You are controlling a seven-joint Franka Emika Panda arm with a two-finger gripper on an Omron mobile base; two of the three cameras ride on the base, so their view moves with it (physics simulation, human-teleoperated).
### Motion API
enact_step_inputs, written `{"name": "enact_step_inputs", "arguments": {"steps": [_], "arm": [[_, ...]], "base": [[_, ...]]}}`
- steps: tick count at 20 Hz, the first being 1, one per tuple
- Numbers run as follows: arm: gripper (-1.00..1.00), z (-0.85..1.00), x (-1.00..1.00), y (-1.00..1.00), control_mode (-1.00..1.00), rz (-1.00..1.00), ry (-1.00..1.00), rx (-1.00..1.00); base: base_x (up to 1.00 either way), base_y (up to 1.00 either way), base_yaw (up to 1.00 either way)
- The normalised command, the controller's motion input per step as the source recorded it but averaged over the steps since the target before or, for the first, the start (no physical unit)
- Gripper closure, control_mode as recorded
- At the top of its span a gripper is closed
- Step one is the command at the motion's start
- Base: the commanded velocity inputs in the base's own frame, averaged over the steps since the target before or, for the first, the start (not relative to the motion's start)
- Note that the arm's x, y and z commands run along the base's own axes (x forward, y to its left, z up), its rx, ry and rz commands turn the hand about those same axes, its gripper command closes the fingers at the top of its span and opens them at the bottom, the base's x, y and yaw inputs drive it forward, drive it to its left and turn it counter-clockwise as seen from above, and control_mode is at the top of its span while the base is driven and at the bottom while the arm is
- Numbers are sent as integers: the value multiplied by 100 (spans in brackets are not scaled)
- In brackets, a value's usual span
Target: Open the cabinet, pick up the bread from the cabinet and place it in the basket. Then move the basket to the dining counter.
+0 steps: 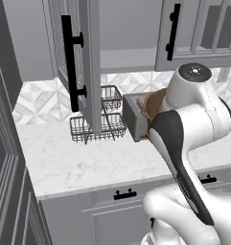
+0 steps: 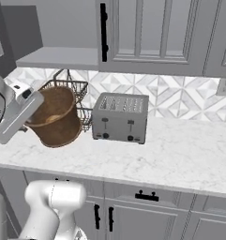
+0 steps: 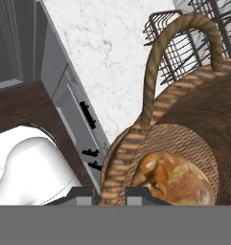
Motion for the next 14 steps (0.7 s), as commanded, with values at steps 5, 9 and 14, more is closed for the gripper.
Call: {"name": "enact_step_inputs", "arguments": {"steps": [5,9,14], "arm": [[100,0,0,0,100,0,0,0],[100,0,0,0,100,0,0,0],[100,0,0,0,100,0,0,0]], "base": [[-81,-19,-45],[-51,-18,-56],[-12,-15,-57]]}}
